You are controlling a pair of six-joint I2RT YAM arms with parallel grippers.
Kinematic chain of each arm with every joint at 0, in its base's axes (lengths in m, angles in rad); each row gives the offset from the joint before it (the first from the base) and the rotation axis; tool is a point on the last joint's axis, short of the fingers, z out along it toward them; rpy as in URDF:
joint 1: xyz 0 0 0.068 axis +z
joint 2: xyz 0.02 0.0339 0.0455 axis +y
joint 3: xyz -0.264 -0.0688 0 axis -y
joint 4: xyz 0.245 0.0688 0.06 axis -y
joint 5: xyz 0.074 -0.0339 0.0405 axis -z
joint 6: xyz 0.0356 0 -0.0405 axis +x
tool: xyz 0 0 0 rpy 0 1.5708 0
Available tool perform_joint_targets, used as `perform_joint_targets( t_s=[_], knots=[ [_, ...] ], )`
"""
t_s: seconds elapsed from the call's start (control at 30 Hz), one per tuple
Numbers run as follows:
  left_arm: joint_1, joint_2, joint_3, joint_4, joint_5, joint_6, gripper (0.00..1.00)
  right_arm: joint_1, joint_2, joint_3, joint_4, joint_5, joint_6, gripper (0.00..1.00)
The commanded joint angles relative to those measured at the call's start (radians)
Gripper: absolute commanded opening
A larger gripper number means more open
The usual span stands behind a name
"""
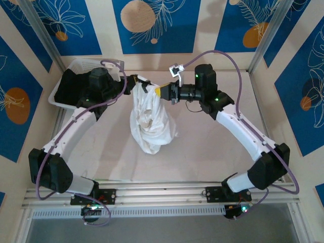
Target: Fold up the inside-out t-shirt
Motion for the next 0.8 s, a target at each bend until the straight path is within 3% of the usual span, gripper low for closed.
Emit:
perform_joint_targets(
  t_s=[0.0,0.17,0.23,0.47,0.67,0.77],
  knots=[
    [0.019,0.071,-0.026,-0.014,-0.075,0.013,0.10,-0.026,0.045,-0.009,0.115,-0.128,0.179,0.00],
    [0.018,0.046,-0.049,-0.083,-0.146,0.036,0.47,-0.046,0.083,-0.019,0.121,-0.116,0.230,0.00],
    [0.014,-0.013,-0.127,-0.061,-0.136,0.028,0.54,-0.051,0.094,-0.020,0.112,-0.106,0.232,0.00],
    [-0.065,-0.224,-0.451,0.193,0.015,0.013,0.62,-0.074,0.139,-0.008,0.079,-0.118,0.225,0.00],
    [-0.165,-0.178,-0.452,0.326,0.142,0.030,0.63,-0.067,0.157,-0.001,0.066,-0.123,0.213,0.00],
    [-0.175,-0.147,-0.411,0.326,0.131,0.038,0.63,-0.066,0.160,-0.002,0.066,-0.127,0.215,0.00]
  ],
)
